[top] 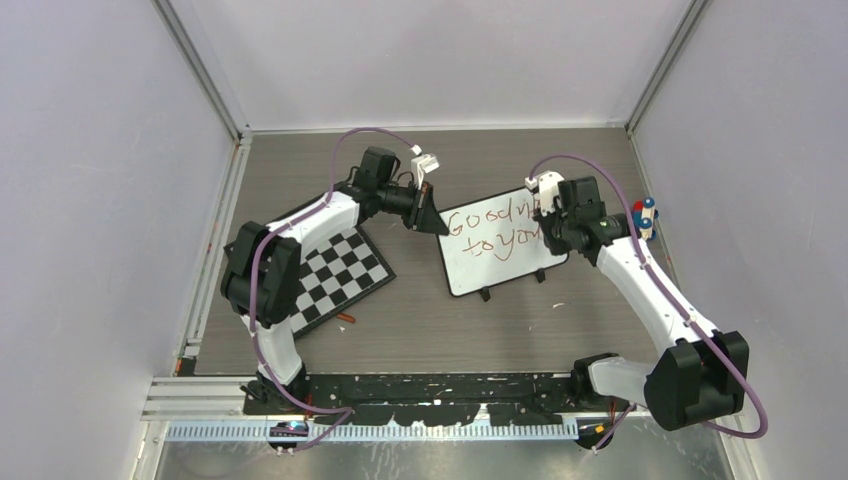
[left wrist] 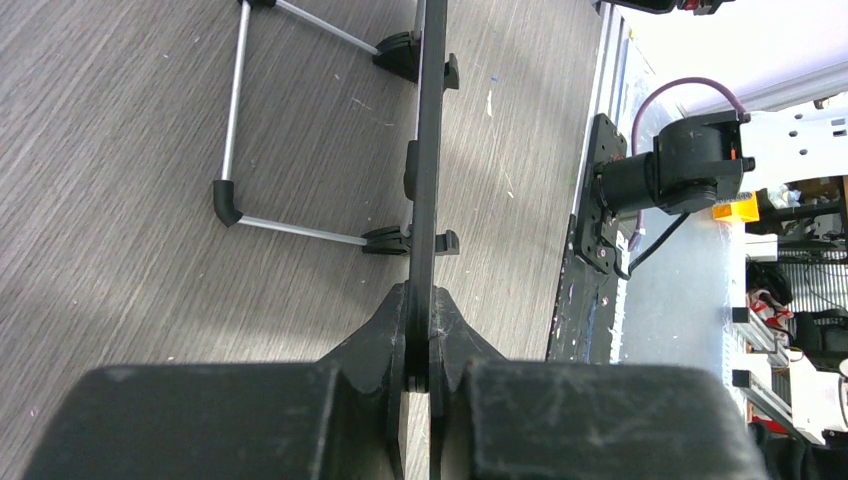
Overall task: Write a sentence on the whiteboard
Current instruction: Write a sentence on the whiteboard, then close the whiteboard marker at the center of the board.
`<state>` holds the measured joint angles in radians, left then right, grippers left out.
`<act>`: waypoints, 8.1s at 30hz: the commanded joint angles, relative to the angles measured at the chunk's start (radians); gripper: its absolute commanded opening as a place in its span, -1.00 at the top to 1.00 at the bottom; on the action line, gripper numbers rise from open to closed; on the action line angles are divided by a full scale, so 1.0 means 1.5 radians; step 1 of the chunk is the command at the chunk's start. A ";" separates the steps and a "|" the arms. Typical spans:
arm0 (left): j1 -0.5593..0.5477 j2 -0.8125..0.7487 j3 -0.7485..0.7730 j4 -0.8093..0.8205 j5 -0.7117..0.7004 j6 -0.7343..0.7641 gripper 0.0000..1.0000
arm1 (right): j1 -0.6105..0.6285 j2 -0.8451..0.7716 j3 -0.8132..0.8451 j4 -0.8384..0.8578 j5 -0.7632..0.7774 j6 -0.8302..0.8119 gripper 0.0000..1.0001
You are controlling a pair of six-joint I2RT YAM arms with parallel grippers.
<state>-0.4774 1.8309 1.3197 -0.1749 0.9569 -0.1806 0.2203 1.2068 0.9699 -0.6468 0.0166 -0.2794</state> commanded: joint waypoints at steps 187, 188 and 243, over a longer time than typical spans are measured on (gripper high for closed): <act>-0.210 -0.294 0.118 -0.567 -0.211 0.526 1.00 | 0.164 -0.027 0.117 -0.016 -0.646 0.361 0.99; -0.211 -0.294 0.117 -0.567 -0.211 0.528 1.00 | 0.165 -0.026 0.118 -0.015 -0.645 0.362 0.99; -0.291 -0.167 0.291 -0.470 -0.175 0.335 1.00 | 0.206 0.037 0.105 0.019 -0.588 0.375 0.99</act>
<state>-0.8345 1.5864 1.6382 -1.1072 0.5632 0.3305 0.4911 1.2243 1.1240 -0.6907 -0.8661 0.2626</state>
